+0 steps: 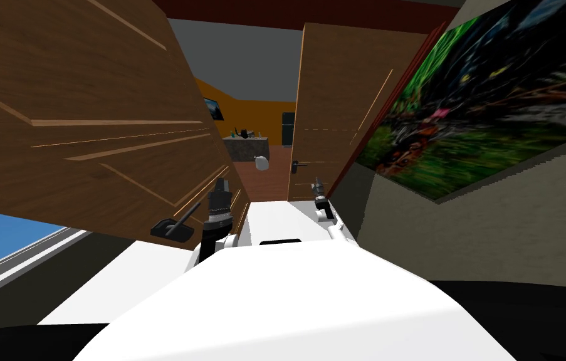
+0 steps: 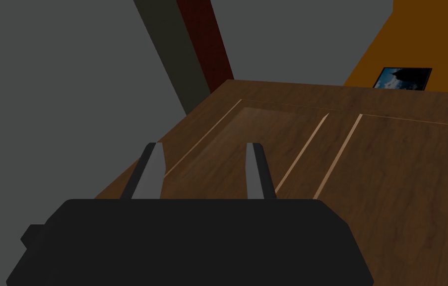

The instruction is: Pull the door open

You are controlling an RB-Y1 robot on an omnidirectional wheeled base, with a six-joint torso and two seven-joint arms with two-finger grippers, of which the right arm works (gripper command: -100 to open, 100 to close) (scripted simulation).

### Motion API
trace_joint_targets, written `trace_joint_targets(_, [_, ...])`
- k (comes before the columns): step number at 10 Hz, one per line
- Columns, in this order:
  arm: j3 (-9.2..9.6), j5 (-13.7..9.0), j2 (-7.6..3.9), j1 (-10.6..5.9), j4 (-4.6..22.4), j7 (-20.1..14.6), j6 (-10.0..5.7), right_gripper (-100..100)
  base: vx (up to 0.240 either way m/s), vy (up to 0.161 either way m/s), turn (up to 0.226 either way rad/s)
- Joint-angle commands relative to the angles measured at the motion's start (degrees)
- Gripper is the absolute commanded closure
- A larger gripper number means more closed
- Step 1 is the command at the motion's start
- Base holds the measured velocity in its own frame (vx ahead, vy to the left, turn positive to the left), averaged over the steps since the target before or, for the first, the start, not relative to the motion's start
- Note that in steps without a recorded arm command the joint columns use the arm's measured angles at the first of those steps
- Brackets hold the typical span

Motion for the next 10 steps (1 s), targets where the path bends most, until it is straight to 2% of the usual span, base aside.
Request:
trace_joint_targets(1, [-0.01,-0.62,-0.48,-1.95,2.86,0.07,-0.22,-100,0.075,-0.01,0.103])
trace_joint_targets(2, [-0.01,-0.62,-0.48,-1.95,3.93,0.07,-0.22,-100,0.062,-0.011,0.028])
trace_joint_targets(3, [-0.05,-1.06,-0.91,-3.35,6.06,0.05,-0.38,-100,0.058,-0.003,0.041])
trace_joint_targets(4, [-0.05,-1.06,-0.91,-3.35,6.5,0.05,-0.38,-100,0.047,-0.006,0.028])
trace_joint_targets(6, [-0.12,-1.93,-1.74,-6.08,10.43,0.01,-0.69,-100,0.068,-0.008,0.067])
trace_joint_targets(7, [-0.12,-1.93,-1.74,-6.08,11.51,0.01,-0.69,-100,0.058,-0.004,0.035])
trace_joint_targets(8, [-0.16,-2.36,-2.15,-7.44,13.04,-0.01,-0.85,-100,0.062,-0.011,0.038])
trace_joint_targets(9, [-0.16,-2.36,-2.15,-7.44,14.01,-0.01,-0.85,-100,0.049,-0.01,0.033])
trace_joint_targets(10, [-0.19,-2.78,-2.55,-8.78,16.07,-0.03,-1.0,-100,0.048,-0.007,0.052])
